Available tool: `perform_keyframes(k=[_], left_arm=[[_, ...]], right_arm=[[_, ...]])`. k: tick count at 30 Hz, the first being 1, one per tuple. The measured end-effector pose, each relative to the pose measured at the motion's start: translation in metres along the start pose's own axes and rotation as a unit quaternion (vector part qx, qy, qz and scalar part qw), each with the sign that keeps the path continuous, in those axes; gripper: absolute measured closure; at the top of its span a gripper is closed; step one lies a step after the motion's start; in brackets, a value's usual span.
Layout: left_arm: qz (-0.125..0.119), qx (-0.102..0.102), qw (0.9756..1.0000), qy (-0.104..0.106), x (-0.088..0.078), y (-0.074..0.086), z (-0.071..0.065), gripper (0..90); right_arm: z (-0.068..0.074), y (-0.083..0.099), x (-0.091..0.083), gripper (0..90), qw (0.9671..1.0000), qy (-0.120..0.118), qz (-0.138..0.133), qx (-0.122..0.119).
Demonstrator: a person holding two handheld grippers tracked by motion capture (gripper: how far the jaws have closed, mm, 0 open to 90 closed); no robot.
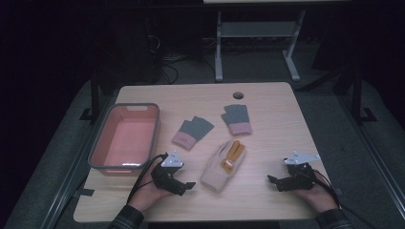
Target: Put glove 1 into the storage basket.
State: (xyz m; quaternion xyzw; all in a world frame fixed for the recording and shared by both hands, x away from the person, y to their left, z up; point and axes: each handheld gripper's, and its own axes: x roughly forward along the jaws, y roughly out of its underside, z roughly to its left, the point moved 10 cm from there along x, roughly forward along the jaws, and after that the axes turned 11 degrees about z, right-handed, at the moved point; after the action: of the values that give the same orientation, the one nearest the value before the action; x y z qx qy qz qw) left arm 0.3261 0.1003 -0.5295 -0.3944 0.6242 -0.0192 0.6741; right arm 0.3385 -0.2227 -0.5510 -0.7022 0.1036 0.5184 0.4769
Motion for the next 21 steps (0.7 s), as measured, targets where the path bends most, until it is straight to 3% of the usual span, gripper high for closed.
perform_keyframes(k=[6,11,21], left_arm=[[-0.015,-0.002,0.9999,0.002,-0.003,-0.025,-0.002,12.8],[-0.026,-0.003,0.9997,0.002,-0.002,-0.045,-0.002,12.8],[-0.015,0.020,0.9996,0.013,0.018,-0.080,-0.013,12.4]], right_arm=[[-0.001,0.000,0.003,3.8,0.9997,-0.017,0.000,0.015],[-0.001,0.000,0.003,3.8,0.9997,-0.017,0.000,0.016],[-0.001,0.000,0.003,3.7,0.9997,-0.017,0.001,0.016]])
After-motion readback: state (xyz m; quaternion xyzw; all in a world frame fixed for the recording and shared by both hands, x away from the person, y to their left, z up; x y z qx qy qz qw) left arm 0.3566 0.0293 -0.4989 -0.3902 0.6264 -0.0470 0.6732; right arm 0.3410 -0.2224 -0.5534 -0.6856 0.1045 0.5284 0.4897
